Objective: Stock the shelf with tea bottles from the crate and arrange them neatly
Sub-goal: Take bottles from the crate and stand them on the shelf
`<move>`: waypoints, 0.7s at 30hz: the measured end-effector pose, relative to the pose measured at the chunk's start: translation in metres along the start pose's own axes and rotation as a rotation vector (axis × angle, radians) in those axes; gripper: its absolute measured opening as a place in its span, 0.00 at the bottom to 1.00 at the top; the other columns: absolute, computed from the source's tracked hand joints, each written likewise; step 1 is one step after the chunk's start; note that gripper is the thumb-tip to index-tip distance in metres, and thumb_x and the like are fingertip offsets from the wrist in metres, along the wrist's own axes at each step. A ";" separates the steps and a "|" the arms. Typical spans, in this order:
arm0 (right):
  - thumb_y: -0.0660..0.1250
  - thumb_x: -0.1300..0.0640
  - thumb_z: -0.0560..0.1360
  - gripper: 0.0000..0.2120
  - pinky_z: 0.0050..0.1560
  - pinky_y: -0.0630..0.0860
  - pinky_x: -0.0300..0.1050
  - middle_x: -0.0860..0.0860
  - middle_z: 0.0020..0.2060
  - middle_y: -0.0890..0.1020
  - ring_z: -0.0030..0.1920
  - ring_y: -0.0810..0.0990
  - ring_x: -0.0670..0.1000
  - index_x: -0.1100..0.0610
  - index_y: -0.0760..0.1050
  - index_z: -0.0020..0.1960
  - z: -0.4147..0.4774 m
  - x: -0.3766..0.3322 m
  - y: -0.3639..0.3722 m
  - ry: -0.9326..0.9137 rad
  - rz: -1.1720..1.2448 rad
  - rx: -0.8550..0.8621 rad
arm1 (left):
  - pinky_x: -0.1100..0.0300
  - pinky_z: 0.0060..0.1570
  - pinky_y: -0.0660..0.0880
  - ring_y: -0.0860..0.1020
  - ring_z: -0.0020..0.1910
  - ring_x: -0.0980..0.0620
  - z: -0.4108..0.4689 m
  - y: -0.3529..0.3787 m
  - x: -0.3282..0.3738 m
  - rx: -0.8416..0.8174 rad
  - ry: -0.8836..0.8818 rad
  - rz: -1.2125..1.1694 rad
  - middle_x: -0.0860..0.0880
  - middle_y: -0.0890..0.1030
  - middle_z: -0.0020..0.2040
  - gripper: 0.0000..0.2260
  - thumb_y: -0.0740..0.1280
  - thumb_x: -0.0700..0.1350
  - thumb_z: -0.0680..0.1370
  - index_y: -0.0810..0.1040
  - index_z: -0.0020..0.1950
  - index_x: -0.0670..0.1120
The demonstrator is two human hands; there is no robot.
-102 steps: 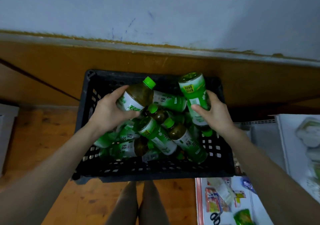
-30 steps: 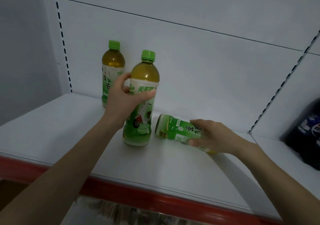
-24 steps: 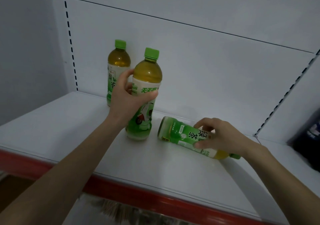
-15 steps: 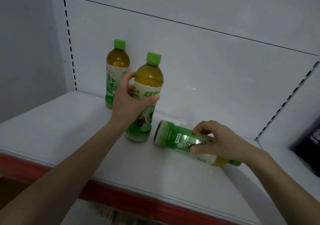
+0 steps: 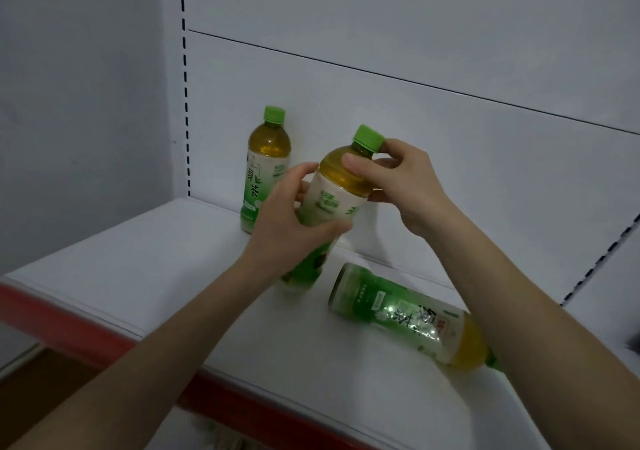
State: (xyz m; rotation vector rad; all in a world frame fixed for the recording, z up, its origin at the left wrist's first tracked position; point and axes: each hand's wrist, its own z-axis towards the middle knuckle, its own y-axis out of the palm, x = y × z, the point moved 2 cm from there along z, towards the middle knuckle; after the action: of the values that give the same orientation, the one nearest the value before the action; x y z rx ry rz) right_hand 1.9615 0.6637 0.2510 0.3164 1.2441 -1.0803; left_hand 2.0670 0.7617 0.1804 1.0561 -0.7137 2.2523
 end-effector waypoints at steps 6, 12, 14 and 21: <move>0.73 0.58 0.67 0.18 0.43 0.78 0.42 0.49 0.39 0.84 0.40 0.82 0.47 0.58 0.76 0.55 0.015 -0.002 -0.008 -0.006 0.298 -0.128 | 0.56 0.59 0.73 0.74 0.61 0.53 -0.006 -0.028 -0.021 -0.480 -0.330 -0.113 0.54 0.75 0.60 0.34 0.76 0.57 0.60 0.68 0.64 0.57; 0.65 0.56 0.74 0.11 0.52 0.76 0.44 0.49 0.50 0.80 0.52 0.78 0.48 0.53 0.74 0.56 0.015 -0.005 0.000 -0.029 0.308 -0.230 | 0.58 0.51 0.79 0.81 0.49 0.56 -0.014 -0.018 -0.020 -0.268 -0.249 -0.172 0.54 0.82 0.49 0.19 0.76 0.43 0.64 0.75 0.51 0.53; 0.63 0.50 0.75 0.12 0.54 0.74 0.43 0.44 0.53 0.78 0.56 0.76 0.45 0.47 0.71 0.59 0.012 -0.012 0.001 -0.098 0.014 -0.213 | 0.63 0.47 0.78 0.78 0.48 0.59 -0.014 -0.015 -0.019 -0.118 -0.191 -0.052 0.57 0.79 0.49 0.22 0.77 0.45 0.63 0.73 0.53 0.53; 0.73 0.49 0.66 0.32 0.47 0.81 0.48 0.47 0.53 0.77 0.50 0.79 0.49 0.51 0.66 0.66 0.013 -0.010 0.012 -0.157 -0.146 -0.059 | 0.73 0.40 0.71 0.73 0.48 0.59 -0.007 -0.006 -0.017 -0.007 -0.155 0.096 0.58 0.74 0.50 0.28 0.76 0.47 0.65 0.68 0.60 0.50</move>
State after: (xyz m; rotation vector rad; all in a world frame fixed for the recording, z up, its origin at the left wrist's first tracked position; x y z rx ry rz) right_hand 1.9795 0.6654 0.2599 0.0941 1.1692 -1.1679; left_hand 2.0763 0.7663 0.1646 1.2268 -0.8525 2.2634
